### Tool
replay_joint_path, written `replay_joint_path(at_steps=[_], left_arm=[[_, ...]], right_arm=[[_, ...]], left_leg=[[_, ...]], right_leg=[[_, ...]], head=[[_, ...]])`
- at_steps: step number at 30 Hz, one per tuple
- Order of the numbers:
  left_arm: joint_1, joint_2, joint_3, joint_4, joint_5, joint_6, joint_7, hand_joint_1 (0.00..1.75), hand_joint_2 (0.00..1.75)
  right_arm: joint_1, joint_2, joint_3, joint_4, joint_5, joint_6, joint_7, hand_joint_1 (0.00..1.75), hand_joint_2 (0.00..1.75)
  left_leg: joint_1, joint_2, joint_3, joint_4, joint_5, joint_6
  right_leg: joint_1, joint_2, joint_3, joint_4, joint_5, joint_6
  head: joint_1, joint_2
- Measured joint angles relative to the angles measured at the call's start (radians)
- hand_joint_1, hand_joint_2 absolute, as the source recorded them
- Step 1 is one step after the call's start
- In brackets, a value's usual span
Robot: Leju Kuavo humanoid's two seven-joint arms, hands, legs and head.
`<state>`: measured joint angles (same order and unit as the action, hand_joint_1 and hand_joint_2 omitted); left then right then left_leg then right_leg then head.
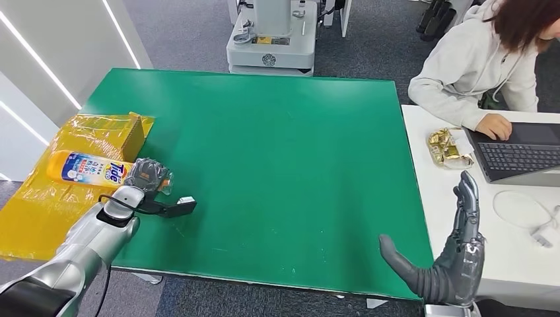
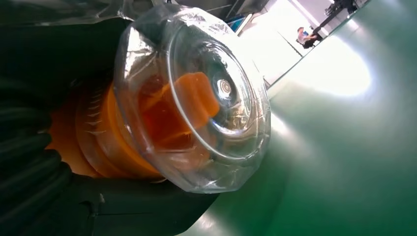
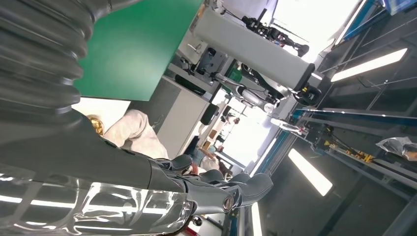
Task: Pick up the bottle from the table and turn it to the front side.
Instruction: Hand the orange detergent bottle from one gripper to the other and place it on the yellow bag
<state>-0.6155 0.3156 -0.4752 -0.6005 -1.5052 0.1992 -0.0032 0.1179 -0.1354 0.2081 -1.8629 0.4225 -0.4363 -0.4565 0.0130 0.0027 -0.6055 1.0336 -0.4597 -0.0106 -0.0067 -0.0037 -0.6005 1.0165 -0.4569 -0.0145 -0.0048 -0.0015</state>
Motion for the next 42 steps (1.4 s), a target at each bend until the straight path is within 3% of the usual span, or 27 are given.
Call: replay_joint_path(at_steps=[1, 2, 5, 6, 14, 22, 27, 33, 38, 42], left_arm=[[0.000, 0.002, 0.004, 0.007, 0.000, 0.001, 0.000, 1.71, 1.75], [0.001, 0.006, 0.008, 0.014, 0.001, 0.003, 0.000, 1.57, 1.75], [0.006, 0.016, 0.025, 0.029, 0.002, 0.021, -0.005, 0.29, 1.75], [0.010, 0.020, 0.033, 0.032, 0.002, 0.029, -0.005, 0.00, 1.75], [0.028, 0.025, 0.101, 0.039, 0.006, 0.063, -0.024, 0.00, 1.75], [0.067, 0.017, 0.174, 0.005, 0.077, 0.093, -0.141, 0.00, 1.75], [0.138, -0.001, 0.208, -0.079, 0.192, 0.161, -0.218, 0.00, 1.75], [0.265, -0.075, 0.243, -0.268, 0.499, 0.334, -0.359, 0.00, 1.75], [0.351, -0.181, 0.268, -0.465, 0.939, 0.396, -0.602, 0.00, 1.75], [0.395, -0.248, 0.267, -0.622, 1.082, 0.440, -0.660, 0.00, 1.75]], right_arm=[[-0.008, 0.000, 0.000, 0.006, -0.005, 0.004, 0.000, 0.00, 1.75], [-0.018, 0.000, 0.001, 0.014, -0.010, 0.009, 0.000, 0.00, 1.75], [-0.058, 0.000, 0.009, 0.048, -0.029, 0.027, -0.003, 0.00, 1.75], [-0.072, 0.000, 0.012, 0.061, -0.034, 0.032, -0.005, 0.00, 1.75], [-0.144, -0.002, 0.043, 0.143, -0.067, 0.038, -0.028, 0.00, 1.75], [-0.201, -0.036, 0.071, 0.213, -0.140, 0.034, -0.053, 0.00, 1.75], [-0.211, -0.046, 0.090, 0.237, -0.151, 0.032, -0.055, 0.00, 1.75], [-0.206, -0.048, 0.105, 0.244, -0.159, 0.043, -0.052, 0.00, 1.75], [-0.171, -0.046, 0.111, 0.241, -0.156, 0.043, -0.047, 0.00, 1.75], [-0.142, -0.042, 0.113, 0.234, -0.167, 0.033, -0.047, 0.00, 1.75]], left_leg=[[0.000, 0.000, 0.000, 0.000, 0.000, 0.000], [0.000, 0.001, 0.000, 0.000, 0.000, 0.000], [0.000, 0.001, 0.000, 0.000, 0.000, 0.000], [0.000, 0.001, 0.000, 0.000, 0.000, 0.000], [0.000, 0.000, 0.001, 0.000, 0.000, 0.000], [0.000, 0.000, 0.003, 0.000, 0.000, 0.000], [-0.001, -0.001, 0.004, 0.000, 0.000, 0.000], [-0.001, 0.000, 0.002, 0.000, 0.000, 0.000], [-0.001, -0.003, 0.001, 0.000, -0.001, 0.002], [-0.001, -0.002, 0.001, 0.000, -0.002, 0.003]], right_leg=[[0.000, 0.000, 0.000, 0.000, 0.000, 0.000], [0.000, 0.001, 0.000, 0.000, 0.000, 0.000], [0.000, 0.001, 0.000, 0.000, 0.000, 0.000], [0.000, 0.001, 0.000, 0.000, 0.000, 0.000], [0.000, 0.000, 0.001, 0.000, 0.000, 0.000], [0.000, -0.001, 0.003, 0.000, 0.000, 0.000], [-0.001, -0.001, 0.003, 0.000, 0.000, 0.000], [-0.001, 0.000, 0.002, -0.001, 0.000, 0.000], [-0.001, -0.003, 0.002, -0.002, 0.000, 0.001], [-0.001, -0.002, 0.002, -0.003, 0.000, 0.001]], head=[[0.000, 0.000], [0.000, 0.000], [0.000, 0.000], [0.000, 0.000], [0.000, 0.000], [0.000, 0.000], [0.000, 0.000], [0.000, 0.000], [0.000, 0.000], [0.000, 0.000]])
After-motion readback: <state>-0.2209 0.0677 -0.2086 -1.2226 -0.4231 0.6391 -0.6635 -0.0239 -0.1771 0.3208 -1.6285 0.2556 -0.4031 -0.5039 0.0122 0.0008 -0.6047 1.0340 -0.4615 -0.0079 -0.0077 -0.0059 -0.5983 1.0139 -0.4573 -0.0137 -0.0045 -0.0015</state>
